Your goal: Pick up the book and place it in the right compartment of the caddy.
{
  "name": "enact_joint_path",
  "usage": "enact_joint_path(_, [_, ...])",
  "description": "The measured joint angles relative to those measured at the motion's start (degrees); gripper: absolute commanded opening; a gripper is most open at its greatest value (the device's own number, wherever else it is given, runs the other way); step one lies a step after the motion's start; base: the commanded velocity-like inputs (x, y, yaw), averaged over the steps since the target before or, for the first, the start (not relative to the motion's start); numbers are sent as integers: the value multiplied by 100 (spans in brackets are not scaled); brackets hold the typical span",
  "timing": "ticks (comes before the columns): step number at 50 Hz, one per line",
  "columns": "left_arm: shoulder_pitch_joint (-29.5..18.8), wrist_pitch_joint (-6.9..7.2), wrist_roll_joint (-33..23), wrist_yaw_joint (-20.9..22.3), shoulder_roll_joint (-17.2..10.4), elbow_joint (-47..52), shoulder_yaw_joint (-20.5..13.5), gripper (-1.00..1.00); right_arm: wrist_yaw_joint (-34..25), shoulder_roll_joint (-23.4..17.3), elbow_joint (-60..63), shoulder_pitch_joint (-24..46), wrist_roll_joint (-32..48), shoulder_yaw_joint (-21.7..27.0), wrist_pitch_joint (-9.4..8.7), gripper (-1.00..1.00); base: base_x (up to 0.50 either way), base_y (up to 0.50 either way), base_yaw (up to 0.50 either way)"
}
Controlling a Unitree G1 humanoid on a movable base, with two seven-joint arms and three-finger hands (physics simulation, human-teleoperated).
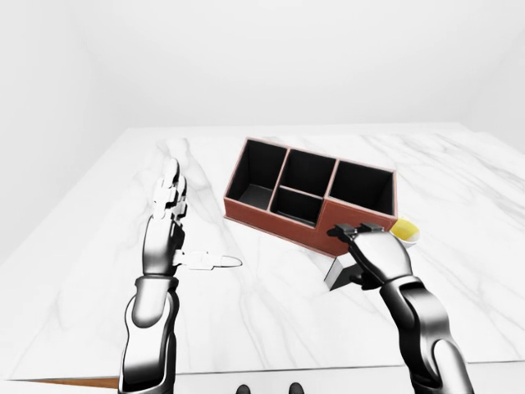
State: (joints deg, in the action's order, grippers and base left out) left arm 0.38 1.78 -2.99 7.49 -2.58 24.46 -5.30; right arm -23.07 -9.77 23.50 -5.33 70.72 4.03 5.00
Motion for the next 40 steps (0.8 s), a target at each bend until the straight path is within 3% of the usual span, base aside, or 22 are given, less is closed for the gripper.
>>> enact_joint_path(40, [-48, 20, 27, -58, -9, 20, -28, 100, 518, -206, -941, 235, 644, -161, 0, 18, 0, 0, 0])
